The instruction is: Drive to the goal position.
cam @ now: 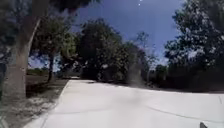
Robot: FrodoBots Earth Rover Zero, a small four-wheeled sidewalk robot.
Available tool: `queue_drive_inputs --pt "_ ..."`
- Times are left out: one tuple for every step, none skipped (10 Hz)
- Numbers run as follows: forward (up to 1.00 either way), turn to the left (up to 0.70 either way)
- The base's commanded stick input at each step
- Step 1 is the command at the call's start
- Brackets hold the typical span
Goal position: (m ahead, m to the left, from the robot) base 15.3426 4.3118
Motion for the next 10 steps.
queue_drive_inputs --pt "0.45 0.27" --pt "0.45 0.27" --pt "0.45 0.27" --pt "0.45 0.27" --pt "0.45 0.27" --pt "0.45 0.27" --pt "0.45 0.27" --pt "0.45 0.27" --pt "0.45 0.27" --pt "0.45 0.27"
